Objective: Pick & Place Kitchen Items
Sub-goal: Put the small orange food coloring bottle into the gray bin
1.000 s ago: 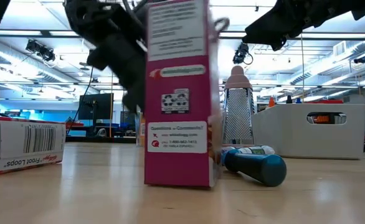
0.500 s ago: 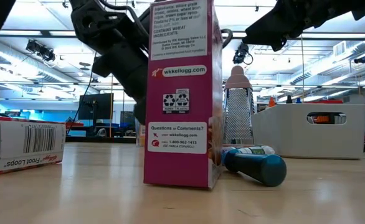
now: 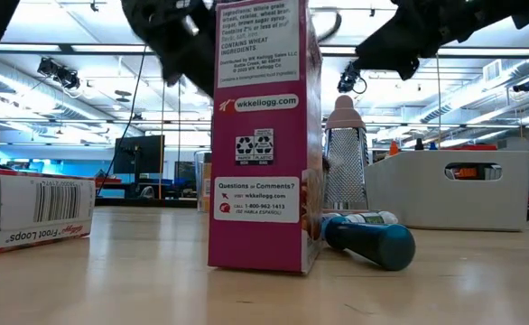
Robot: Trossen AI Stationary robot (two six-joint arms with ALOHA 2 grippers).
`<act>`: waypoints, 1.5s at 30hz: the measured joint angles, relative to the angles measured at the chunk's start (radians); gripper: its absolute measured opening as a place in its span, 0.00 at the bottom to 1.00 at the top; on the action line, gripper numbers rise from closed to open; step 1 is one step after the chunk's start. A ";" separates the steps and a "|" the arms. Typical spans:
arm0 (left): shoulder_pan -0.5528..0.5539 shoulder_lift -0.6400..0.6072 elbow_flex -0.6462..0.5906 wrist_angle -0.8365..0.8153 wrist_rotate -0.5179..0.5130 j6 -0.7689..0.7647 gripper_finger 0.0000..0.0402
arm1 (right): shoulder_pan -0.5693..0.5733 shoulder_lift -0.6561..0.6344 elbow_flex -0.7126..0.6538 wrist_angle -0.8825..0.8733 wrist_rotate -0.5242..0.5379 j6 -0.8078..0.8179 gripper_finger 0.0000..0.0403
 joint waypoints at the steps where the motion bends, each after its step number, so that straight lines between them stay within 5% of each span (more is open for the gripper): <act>1: 0.000 -0.010 0.016 0.001 -0.026 0.024 0.26 | 0.000 0.000 0.000 -0.008 0.026 0.012 0.42; 6: -0.001 -0.045 0.095 0.003 -0.147 0.135 0.22 | -0.001 0.000 0.000 -0.038 0.120 0.176 0.42; 16: -0.024 -0.043 0.210 0.012 -0.361 0.376 0.25 | -0.021 0.000 0.000 -0.042 0.105 0.433 0.42; 29: -0.042 -0.043 0.221 0.072 -0.407 0.459 0.25 | -0.022 0.000 0.000 -0.040 0.056 0.479 0.40; 45: -0.041 -0.043 0.221 0.089 -0.396 0.495 0.25 | -0.022 0.000 0.000 -0.019 0.030 0.428 0.14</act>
